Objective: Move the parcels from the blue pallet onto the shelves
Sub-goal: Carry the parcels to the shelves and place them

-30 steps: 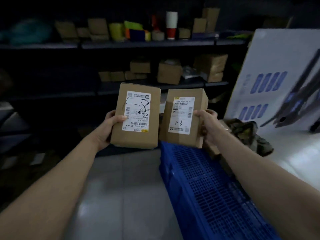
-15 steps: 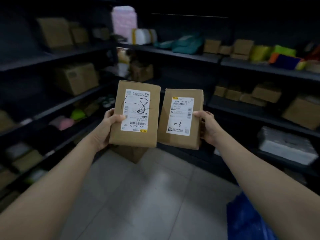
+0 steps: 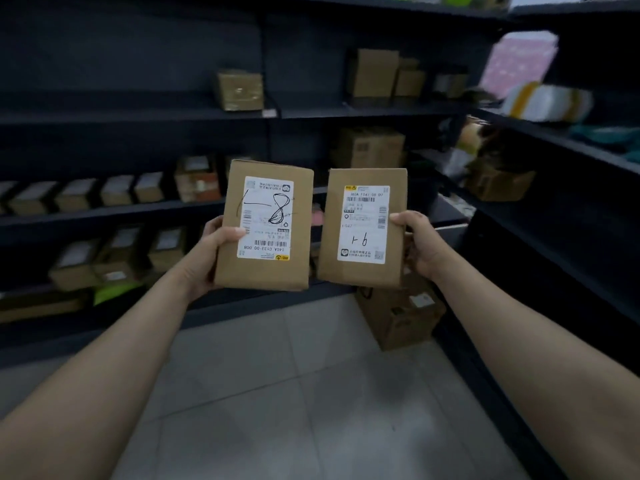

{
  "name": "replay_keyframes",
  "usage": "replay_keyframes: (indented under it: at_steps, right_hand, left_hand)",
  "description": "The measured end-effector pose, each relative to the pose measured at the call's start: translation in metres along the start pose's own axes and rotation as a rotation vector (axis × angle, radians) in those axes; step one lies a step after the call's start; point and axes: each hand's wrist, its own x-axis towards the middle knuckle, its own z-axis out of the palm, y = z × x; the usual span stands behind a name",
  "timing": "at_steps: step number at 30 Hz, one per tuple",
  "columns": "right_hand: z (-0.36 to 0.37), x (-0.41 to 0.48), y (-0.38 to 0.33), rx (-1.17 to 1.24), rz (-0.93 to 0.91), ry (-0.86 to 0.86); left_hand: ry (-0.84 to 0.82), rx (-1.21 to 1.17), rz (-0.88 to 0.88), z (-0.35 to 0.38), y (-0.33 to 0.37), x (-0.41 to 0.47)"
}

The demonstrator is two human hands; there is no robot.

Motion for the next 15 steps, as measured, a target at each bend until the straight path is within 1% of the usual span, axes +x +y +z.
replay_keyframes:
  at_steps: [7,11,15]
  right_hand:
    - [0.062,0.030,0.014,-0.035,0.059,-0.257]
    - [0.098,0.037,0.024,-0.031,0.089,-0.344]
    - [0.139,0.045,0.034,-0.025,0.121,-0.400]
  left_hand:
    - [0.267,-0.039,0.026,-0.039,-0.015,-0.054]
    - [0.394,-0.068,0.044,-0.065,-0.018,-0.079]
    - [0.473,-0.117,0.057,-0.092,-0.022,-0.096]
